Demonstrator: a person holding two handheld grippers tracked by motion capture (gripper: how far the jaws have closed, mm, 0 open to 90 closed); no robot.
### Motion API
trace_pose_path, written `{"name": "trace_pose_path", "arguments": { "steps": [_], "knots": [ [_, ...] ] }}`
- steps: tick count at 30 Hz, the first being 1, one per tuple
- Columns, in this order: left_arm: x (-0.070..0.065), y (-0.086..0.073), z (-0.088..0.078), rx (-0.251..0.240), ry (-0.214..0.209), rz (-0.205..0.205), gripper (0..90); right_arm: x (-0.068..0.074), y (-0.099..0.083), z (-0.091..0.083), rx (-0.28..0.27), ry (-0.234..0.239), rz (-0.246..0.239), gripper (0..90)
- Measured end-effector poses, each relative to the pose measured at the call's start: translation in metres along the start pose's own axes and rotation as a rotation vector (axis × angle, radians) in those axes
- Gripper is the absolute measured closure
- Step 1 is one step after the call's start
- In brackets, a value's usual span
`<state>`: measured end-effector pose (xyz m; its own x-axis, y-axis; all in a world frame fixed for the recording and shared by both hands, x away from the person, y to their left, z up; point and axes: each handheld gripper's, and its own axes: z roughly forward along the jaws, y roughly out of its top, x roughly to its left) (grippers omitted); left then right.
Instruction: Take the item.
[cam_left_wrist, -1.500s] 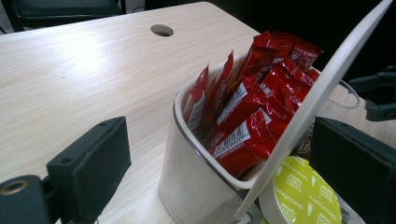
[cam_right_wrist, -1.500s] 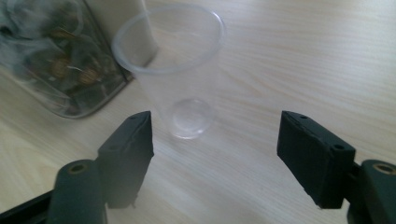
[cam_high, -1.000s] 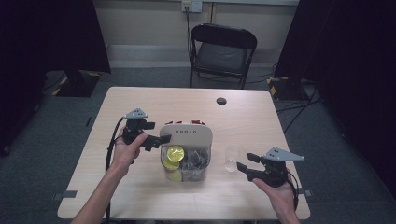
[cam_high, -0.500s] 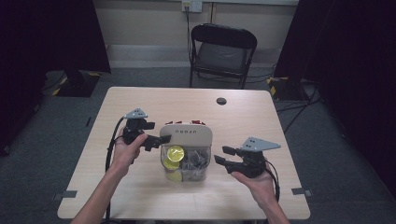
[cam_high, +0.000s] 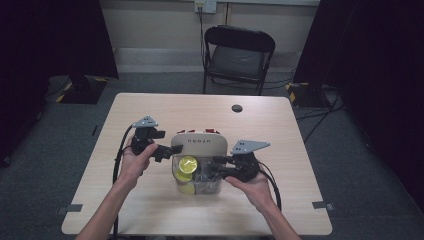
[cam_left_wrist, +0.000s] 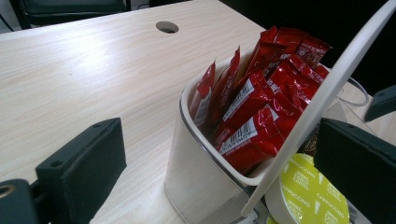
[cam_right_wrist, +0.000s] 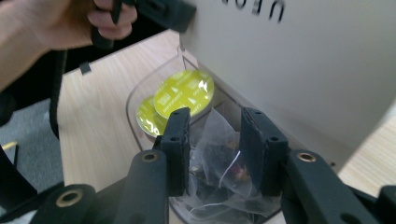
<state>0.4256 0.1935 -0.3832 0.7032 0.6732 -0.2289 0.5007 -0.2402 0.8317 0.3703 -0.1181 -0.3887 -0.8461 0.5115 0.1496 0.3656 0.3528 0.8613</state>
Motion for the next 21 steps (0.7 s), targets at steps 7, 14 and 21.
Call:
{"name": "trace_pose_path", "arguments": {
  "steps": [7, 14, 21],
  "knots": [
    [0.0, 0.0, 0.0, 0.002, 0.001, -0.001, 1.7, -0.008, -0.006, 0.015, 0.037, 0.005, 0.008, 62.2],
    [0.0, 0.0, 0.002, 0.01, 0.003, 0.002, 1.2, -0.016, -0.014, 0.023, 0.067, 0.016, 0.03, 58.6],
    [-0.001, 0.0, 0.002, 0.009, 0.005, 0.002, 1.5, -0.016, -0.014, 0.023, 0.072, 0.022, 0.022, 67.3]
  ]
}}
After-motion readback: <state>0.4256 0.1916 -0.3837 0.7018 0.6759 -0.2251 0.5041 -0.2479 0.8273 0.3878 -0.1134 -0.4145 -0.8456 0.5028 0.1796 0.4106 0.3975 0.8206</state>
